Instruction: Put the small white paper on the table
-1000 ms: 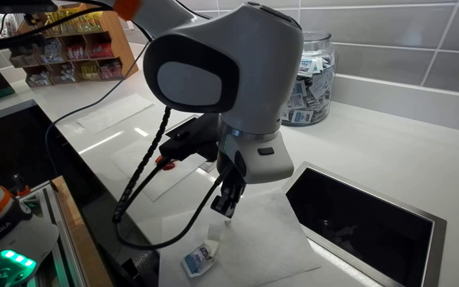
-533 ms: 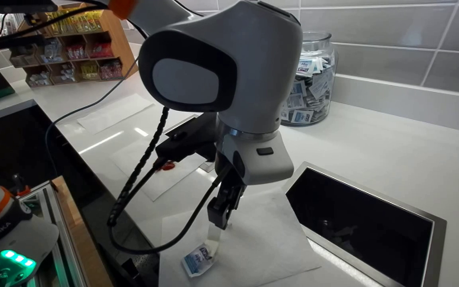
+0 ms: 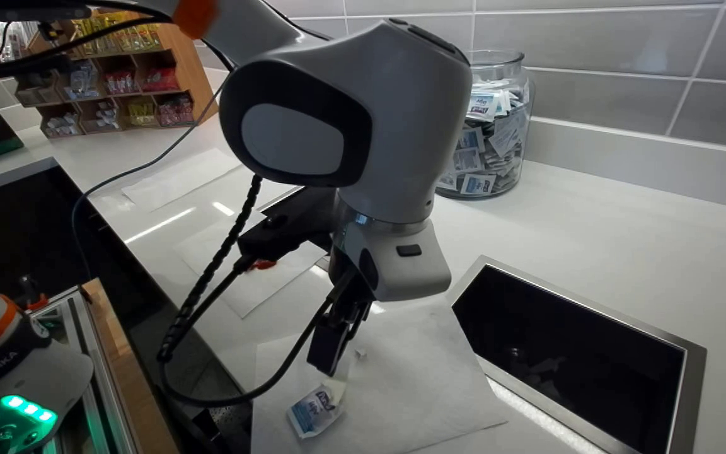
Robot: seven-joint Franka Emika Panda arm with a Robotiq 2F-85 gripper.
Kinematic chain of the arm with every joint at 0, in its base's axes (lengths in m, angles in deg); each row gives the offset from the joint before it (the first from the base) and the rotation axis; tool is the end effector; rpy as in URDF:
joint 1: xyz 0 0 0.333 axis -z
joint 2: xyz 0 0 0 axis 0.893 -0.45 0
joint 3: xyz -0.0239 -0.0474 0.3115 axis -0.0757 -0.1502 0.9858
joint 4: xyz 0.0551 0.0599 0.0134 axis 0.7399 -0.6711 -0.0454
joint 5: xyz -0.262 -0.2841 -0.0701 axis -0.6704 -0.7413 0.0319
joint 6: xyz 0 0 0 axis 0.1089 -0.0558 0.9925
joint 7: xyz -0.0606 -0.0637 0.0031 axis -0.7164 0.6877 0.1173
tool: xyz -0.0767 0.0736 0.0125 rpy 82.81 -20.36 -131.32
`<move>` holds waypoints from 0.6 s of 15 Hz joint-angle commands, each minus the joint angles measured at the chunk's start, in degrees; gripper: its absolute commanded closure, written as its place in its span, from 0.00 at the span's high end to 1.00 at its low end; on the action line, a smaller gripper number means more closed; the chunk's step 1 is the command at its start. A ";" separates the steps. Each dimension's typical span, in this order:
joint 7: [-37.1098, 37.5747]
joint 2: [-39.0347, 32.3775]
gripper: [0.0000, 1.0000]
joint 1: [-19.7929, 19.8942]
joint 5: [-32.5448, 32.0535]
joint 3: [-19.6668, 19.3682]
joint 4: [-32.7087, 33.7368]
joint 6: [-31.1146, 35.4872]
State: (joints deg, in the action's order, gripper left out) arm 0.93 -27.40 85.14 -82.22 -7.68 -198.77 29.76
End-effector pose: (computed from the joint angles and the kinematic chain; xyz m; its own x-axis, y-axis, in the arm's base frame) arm 0.3861 -0.3831 0.2637 0.3563 -0.8973 -0.2607 -0.8968 -0.4067 0.1741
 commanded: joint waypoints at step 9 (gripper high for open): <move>-0.08 -2.16 0.75 0.04 -3.03 -0.43 0.28 -1.74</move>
State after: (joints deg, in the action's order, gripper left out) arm 0.94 -28.69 85.22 -84.39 -7.93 -198.86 28.75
